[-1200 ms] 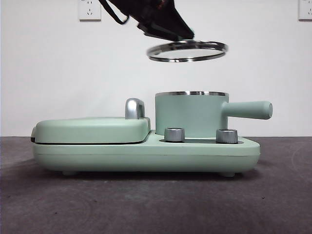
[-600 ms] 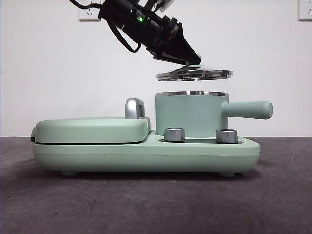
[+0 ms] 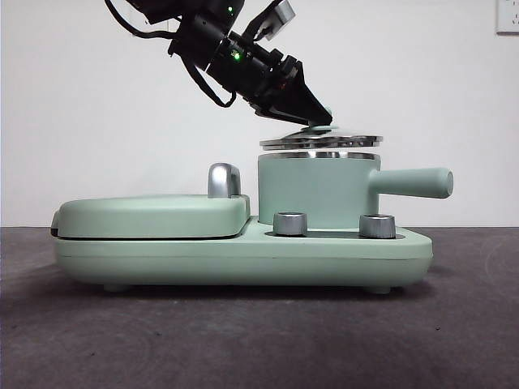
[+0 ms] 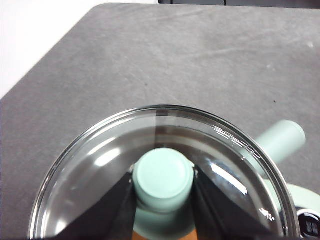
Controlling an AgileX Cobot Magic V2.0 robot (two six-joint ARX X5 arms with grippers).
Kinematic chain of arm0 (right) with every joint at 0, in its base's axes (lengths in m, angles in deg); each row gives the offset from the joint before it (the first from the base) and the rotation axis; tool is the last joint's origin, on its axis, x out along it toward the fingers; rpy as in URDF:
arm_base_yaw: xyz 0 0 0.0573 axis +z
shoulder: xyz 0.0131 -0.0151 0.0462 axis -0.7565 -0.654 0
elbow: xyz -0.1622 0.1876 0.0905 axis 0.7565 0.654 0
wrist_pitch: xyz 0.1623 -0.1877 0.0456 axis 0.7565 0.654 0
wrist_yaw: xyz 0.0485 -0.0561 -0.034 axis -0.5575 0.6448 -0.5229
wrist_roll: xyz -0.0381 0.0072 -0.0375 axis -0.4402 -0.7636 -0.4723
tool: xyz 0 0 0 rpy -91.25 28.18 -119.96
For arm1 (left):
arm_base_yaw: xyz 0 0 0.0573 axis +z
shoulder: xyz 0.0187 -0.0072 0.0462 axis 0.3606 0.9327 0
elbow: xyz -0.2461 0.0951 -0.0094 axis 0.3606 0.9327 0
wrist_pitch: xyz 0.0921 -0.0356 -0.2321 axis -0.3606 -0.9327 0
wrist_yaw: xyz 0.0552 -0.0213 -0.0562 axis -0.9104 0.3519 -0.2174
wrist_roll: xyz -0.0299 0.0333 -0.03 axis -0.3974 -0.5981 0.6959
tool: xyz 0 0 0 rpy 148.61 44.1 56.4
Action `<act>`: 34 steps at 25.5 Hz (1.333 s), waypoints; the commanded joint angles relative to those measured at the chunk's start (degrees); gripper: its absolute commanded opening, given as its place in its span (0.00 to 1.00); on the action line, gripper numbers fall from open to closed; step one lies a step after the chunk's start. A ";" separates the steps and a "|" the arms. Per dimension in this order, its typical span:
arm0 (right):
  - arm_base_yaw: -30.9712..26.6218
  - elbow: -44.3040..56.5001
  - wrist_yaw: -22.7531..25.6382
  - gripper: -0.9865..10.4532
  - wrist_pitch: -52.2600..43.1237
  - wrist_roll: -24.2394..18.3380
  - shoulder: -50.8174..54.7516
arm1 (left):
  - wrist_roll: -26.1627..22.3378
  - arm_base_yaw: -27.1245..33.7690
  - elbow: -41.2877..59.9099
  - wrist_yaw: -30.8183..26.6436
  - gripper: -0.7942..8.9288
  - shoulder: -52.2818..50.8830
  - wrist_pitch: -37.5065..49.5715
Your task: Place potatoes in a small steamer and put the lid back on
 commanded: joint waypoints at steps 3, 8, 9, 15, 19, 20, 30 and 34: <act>0.37 -0.50 0.20 0.51 -0.52 1.03 -0.20 | 5.42 1.01 -1.81 0.57 0.09 0.55 3.23; 0.39 -0.50 0.17 0.51 -0.50 2.03 -0.20 | 8.48 1.79 -1.81 0.57 0.09 0.57 3.23; 0.39 -0.50 0.17 0.51 -0.52 2.03 -0.20 | 8.79 1.77 -1.81 0.57 0.09 0.57 3.21; 0.37 -0.50 0.17 0.51 -0.52 2.03 -0.20 | 8.90 1.27 -1.81 0.57 0.09 0.59 3.23; 0.37 -0.50 0.20 0.51 -0.50 2.05 -0.20 | 8.85 0.59 -1.81 0.11 0.09 0.83 3.34; 0.37 -0.50 0.20 0.51 -0.52 2.10 -0.20 | 8.81 0.39 -1.81 -0.17 0.09 0.92 3.34; 0.37 -0.50 0.20 0.51 -0.50 2.47 -0.20 | 7.65 0.20 -1.81 -1.49 0.09 1.51 1.99; 0.37 -0.50 0.22 0.51 -0.52 2.47 -0.20 | 6.38 -0.07 -1.81 -2.03 0.09 1.97 0.39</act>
